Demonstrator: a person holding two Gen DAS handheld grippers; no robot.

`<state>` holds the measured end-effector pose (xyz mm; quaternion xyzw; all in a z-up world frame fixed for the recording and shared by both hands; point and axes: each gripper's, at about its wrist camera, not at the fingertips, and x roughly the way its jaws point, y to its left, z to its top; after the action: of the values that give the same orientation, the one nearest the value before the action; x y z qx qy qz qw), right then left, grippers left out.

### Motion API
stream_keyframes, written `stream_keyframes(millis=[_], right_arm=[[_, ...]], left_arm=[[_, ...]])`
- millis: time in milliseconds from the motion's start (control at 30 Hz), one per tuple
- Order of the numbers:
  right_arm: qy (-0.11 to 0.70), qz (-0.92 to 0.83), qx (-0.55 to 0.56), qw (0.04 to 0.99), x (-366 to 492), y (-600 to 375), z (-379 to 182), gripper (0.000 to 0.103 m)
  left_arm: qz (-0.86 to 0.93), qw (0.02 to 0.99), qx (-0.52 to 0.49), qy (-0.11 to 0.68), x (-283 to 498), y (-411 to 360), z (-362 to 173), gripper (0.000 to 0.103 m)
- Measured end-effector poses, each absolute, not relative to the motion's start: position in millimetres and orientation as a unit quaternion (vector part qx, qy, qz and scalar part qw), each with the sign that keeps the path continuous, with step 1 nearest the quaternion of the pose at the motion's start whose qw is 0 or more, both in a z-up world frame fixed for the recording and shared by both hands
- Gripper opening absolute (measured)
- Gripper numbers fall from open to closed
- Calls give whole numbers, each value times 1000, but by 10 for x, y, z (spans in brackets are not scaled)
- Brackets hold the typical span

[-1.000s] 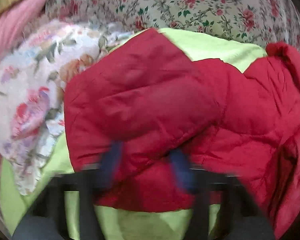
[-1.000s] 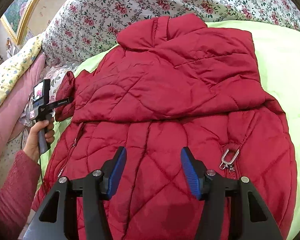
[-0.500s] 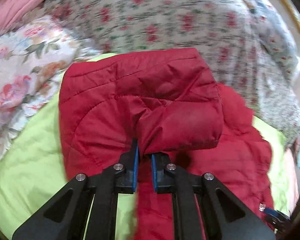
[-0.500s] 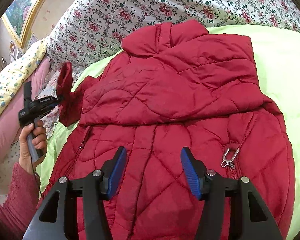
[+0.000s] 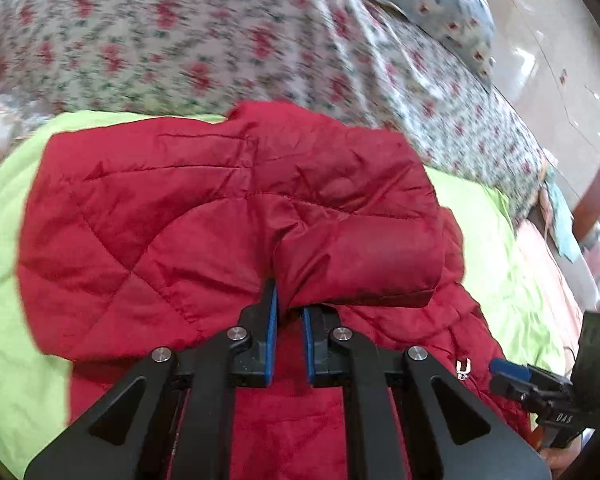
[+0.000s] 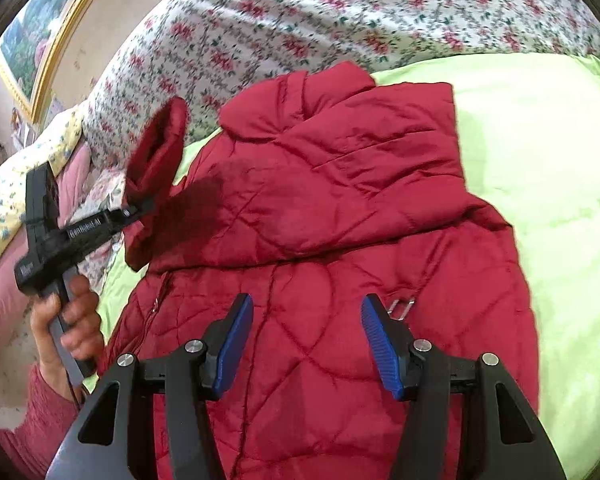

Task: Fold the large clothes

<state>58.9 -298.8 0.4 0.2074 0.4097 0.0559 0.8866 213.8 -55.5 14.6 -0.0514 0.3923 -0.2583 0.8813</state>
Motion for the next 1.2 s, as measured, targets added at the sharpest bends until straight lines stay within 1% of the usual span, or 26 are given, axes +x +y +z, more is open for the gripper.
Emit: stream_keyframes(millis=[233,367,433,700,733,767,800,833,867,900,933,967,1000,1200], right_arm=[[394,56,242,885,636,-3211,71,60],[380,75,286,876,783,-3349,77,60],[377,88,312,868,925,-3408,42,63],[363,133,399,831,1443,-3568,-217,62],[368,128,404,828,1513,-3570,-269,61],[372,126,404,826,1549,-3570,-303,57],[373,126,403,826,1584,-3554,-323,38],[378,121,395,829,1615,-3527,-333,15],[381,116,390,830,1634,-3512,-337,12],[383,113,385,832,1643,-3495,-337,10],[380,109,382,835,1642,-3494,-331,8],[378,104,377,839,1626,-3500,-320,7],[375,98,371,844,1604,-3508,-303,7],[359,59,331,870,1466,-3614,-177,5]], left_arm=[[-284,866,-21,410,2043,-1098,-33,9],[-299,860,-9,413,1966,-1304,-88,9],[-302,859,-4,415,1941,-1391,-107,9],[-304,853,6,424,1931,-1520,-194,9],[-304,853,5,425,1936,-1515,-202,9],[-304,852,5,427,1943,-1512,-208,9],[-304,851,5,429,1943,-1507,-220,11],[-302,850,7,433,1947,-1501,-230,14],[-299,848,9,438,1953,-1499,-242,18],[-300,843,8,446,1956,-1484,-256,28],[-303,839,3,451,1951,-1452,-263,35],[-307,836,-1,455,1939,-1417,-260,39],[-313,831,-8,459,1920,-1360,-245,46],[-313,842,-9,439,1823,-1075,-60,47]])
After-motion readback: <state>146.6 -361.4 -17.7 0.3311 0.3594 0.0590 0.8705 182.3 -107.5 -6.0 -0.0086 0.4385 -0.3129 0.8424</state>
